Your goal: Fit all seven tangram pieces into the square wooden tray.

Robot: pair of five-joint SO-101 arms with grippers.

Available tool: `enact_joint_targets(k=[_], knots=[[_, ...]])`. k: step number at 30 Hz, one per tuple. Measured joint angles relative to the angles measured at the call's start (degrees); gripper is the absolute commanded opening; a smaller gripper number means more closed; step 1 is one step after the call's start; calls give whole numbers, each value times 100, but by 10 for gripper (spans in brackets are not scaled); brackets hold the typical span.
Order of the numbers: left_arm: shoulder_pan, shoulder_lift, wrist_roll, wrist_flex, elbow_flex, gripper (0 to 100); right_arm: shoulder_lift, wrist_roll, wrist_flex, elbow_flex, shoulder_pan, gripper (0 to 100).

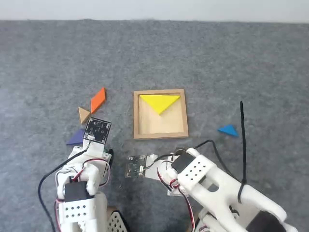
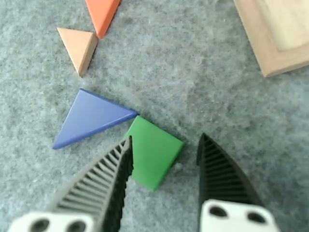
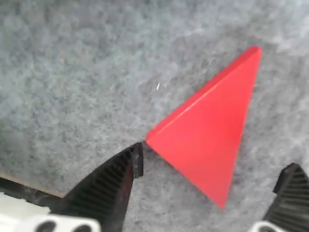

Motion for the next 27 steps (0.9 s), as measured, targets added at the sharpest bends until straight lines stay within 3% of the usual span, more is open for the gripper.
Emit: enact_joint_targets(k=[8,15,21,27], knots=[[0,0,0,0,0,203,0,9,-26,-9,-167,258],[0,0,0,0,0,203,0,-193,-220,-9,-220,260],[0,0,0,0,0,203,0,-413,-255,-9,-229,388],[0,0,0,0,0,203,0,-466,-255,-9,-316,356]])
